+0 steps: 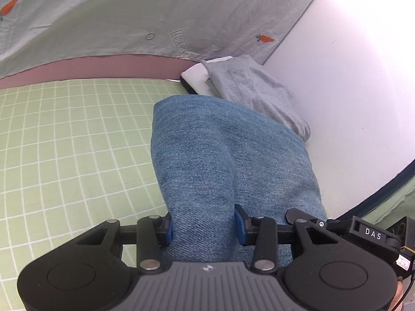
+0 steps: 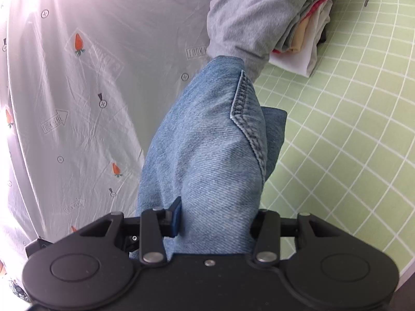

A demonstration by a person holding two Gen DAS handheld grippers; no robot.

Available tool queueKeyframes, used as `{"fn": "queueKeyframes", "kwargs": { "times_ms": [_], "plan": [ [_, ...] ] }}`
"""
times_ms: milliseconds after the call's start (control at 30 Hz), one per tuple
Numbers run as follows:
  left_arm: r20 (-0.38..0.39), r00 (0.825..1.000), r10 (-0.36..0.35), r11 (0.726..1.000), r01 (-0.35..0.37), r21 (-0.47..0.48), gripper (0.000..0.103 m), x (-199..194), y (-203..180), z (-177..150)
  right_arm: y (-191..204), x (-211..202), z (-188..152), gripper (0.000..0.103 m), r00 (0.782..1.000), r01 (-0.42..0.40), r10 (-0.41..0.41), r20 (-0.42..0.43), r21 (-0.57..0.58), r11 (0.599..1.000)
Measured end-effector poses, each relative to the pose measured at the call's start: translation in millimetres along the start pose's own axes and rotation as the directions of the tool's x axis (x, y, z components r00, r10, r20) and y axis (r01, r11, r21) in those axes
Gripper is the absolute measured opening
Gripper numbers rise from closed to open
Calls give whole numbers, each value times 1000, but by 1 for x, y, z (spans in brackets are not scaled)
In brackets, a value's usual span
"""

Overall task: Fold clothes
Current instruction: 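Carry the jeans bundle with both grippers onto the folded clothes stack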

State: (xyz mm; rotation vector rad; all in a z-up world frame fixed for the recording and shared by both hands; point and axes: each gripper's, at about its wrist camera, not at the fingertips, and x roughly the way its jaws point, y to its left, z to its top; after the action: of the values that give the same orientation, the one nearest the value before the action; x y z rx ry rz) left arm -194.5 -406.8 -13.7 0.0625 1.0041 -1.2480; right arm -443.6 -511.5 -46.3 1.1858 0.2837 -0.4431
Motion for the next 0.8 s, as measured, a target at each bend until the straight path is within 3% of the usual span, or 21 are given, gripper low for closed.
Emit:
{"fn": "queueKeyframes", "kwargs": {
  "times_ms": [233,500,700,767,800],
  "plan": [
    [129,991,-38,999,36,17,43,47,-84,36,-15,-27,93,43,996,-52,56,73,-55,997],
    [316,946,-74,996,88,-31,43,119,-173,126,-27,-44,266,43,985,-142,158,63,-202,969],
    [375,926,-38,995,68,-68,44,186,-186,213,-31,1,386,43,984,-146,171,56,-302,942],
    [369,929,-9,995,44,-86,47,216,-175,235,-32,27,417,43,985,-136,162,56,-322,937],
    [338,941,33,994,4,-109,50,234,-163,240,-38,43,429,44,988,-114,141,59,-328,938]
  ]
}}
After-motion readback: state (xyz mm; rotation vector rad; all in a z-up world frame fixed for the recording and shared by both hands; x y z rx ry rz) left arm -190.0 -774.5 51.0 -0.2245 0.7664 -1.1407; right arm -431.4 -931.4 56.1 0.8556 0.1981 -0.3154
